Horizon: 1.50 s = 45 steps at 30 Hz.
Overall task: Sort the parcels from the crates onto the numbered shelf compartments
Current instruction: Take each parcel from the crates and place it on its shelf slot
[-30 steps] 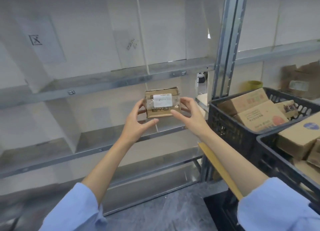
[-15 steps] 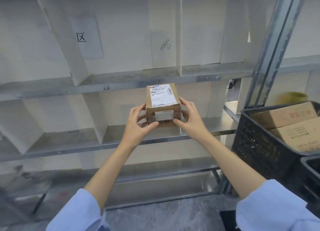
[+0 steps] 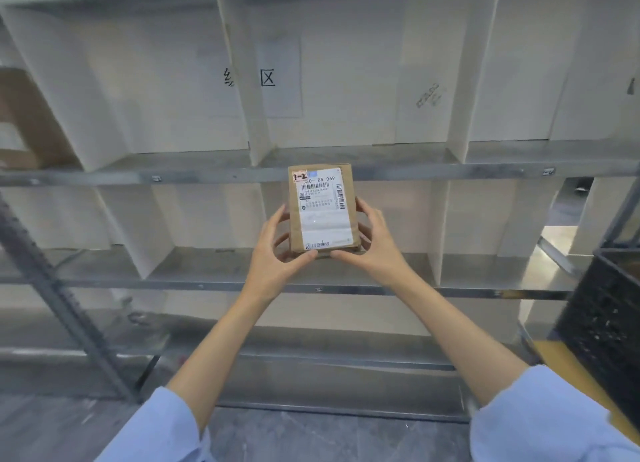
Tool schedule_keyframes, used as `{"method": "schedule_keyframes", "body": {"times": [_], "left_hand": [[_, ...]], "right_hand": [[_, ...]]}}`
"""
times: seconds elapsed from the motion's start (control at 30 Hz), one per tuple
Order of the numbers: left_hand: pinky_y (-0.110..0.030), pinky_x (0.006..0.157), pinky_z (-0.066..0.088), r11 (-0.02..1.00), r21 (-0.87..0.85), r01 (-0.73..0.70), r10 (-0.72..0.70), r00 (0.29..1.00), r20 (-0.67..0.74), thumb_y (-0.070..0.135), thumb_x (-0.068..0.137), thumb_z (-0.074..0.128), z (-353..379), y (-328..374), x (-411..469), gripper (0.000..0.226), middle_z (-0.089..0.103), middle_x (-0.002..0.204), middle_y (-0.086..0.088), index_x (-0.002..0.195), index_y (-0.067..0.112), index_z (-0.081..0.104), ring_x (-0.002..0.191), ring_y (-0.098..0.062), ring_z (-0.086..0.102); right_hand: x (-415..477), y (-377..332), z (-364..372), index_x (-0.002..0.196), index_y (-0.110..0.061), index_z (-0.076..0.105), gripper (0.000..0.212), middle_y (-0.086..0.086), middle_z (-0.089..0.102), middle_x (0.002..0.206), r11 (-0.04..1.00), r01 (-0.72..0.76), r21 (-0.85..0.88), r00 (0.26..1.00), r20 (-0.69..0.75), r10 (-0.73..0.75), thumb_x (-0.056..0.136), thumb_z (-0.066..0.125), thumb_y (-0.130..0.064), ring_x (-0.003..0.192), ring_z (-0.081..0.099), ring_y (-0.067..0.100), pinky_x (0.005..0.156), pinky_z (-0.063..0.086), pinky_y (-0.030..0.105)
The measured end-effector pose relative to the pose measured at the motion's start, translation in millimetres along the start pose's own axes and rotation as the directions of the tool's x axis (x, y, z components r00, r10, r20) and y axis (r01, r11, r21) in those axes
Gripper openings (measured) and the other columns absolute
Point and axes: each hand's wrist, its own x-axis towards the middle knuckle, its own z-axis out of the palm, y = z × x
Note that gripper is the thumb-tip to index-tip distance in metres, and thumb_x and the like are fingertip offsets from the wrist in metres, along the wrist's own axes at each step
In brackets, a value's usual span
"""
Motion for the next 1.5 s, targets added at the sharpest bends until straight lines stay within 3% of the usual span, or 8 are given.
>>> {"method": "schedule_keyframes", "body": {"times": [0.37, 0.47, 0.7, 0.83, 1.1, 1.27, 1.37, 1.5], "left_hand": [[-0.017, 0.089, 0.050, 0.999, 0.042, 0.020, -0.018, 0.998, -0.059, 0.034, 0.069, 0.083, -125, -17, -3, 0.085, 0.053, 0.125, 0.040, 0.141, 0.032, 0.037, 0.121, 0.004, 0.053], [-0.029, 0.098, 0.049, 0.997, 0.068, 0.027, -0.021, 0.996, -0.084, 0.036, 0.069, 0.082, -162, -23, -5, 0.085, 0.051, 0.127, 0.041, 0.141, 0.033, 0.036, 0.128, -0.004, 0.050], [-0.029, 0.108, 0.043, 0.994, 0.108, 0.024, -0.004, 0.983, -0.185, 0.024, 0.073, 0.082, -238, -33, -14, 0.078, 0.048, 0.144, 0.012, 0.136, 0.032, 0.038, 0.131, -0.001, 0.047], [-0.014, 0.101, 0.042, 0.982, 0.186, 0.028, 0.011, 0.978, -0.207, 0.015, 0.078, 0.083, -271, -40, -14, 0.083, 0.044, 0.143, 0.021, 0.143, 0.032, 0.034, 0.130, 0.006, 0.044], [-0.034, 0.106, 0.047, 0.961, 0.270, 0.056, 0.023, 0.960, -0.280, 0.006, 0.078, 0.078, -314, -61, 15, 0.079, 0.051, 0.141, 0.015, 0.144, 0.028, 0.041, 0.132, -0.002, 0.045], [-0.025, 0.095, 0.051, 0.954, 0.296, 0.039, 0.050, 0.956, -0.288, 0.011, 0.079, 0.077, -341, -75, 61, 0.077, 0.049, 0.141, 0.022, 0.142, 0.035, 0.041, 0.133, -0.004, 0.045], [-0.017, 0.094, 0.045, 0.942, 0.334, 0.034, 0.069, 0.954, -0.292, 0.012, 0.081, 0.077, -357, -79, 98, 0.075, 0.047, 0.136, 0.030, 0.141, 0.035, 0.040, 0.128, 0.007, 0.044], [-0.008, 0.092, 0.038, 0.906, 0.422, 0.022, 0.109, 0.953, -0.284, 0.013, 0.082, 0.078, -379, -81, 152, 0.077, 0.047, 0.143, 0.015, 0.144, 0.030, 0.037, 0.126, 0.001, 0.046]], "right_hand": [[49, -23, 123, 0.145, -0.049, 0.022, 0.086, -0.036, 0.035, 0.143, 0.997, 0.076, -0.021, 0.989, 0.127, -0.073, 0.084, 0.079, -0.030, 0.134, 0.032, -0.015, 0.100, 0.029, 0.000], [61, -27, 161, 0.147, -0.048, 0.020, 0.087, -0.029, 0.037, 0.147, 0.998, 0.042, 0.044, 0.989, 0.143, -0.048, 0.085, 0.077, -0.029, 0.134, 0.036, -0.013, 0.097, 0.035, 0.003], [87, -29, 235, 0.134, -0.063, 0.018, 0.086, -0.034, 0.038, 0.141, 0.999, 0.009, 0.051, 0.978, 0.206, -0.020, 0.082, 0.080, -0.036, 0.120, 0.039, -0.025, 0.085, 0.036, -0.004], [102, -27, 268, 0.148, -0.047, 0.015, 0.095, -0.028, 0.041, 0.145, 0.997, 0.019, 0.078, 0.979, 0.199, -0.035, 0.081, 0.081, -0.033, 0.126, 0.044, -0.010, 0.087, 0.041, 0.005], [161, -15, 318, 0.153, -0.022, 0.024, 0.092, -0.007, 0.050, 0.141, 0.993, 0.027, 0.117, 0.982, 0.183, -0.048, 0.081, 0.080, -0.017, 0.126, 0.054, 0.012, 0.083, 0.051, 0.010], [217, -13, 338, 0.150, -0.021, 0.033, 0.086, -0.004, 0.053, 0.140, 0.989, 0.086, 0.121, 0.986, 0.129, -0.101, 0.079, 0.083, -0.019, 0.123, 0.056, 0.014, 0.099, 0.052, 0.042], [256, -16, 345, 0.149, -0.021, 0.034, 0.085, -0.012, 0.054, 0.131, 0.986, 0.122, 0.115, 0.986, 0.101, -0.134, 0.079, 0.083, -0.020, 0.114, 0.057, 0.001, 0.100, 0.050, 0.033], [308, -20, 355, 0.148, -0.020, 0.036, 0.081, -0.015, 0.054, 0.124, 0.979, 0.176, 0.107, 0.982, 0.051, -0.182, 0.080, 0.082, -0.019, 0.107, 0.055, -0.004, 0.088, 0.044, 0.008]]}}
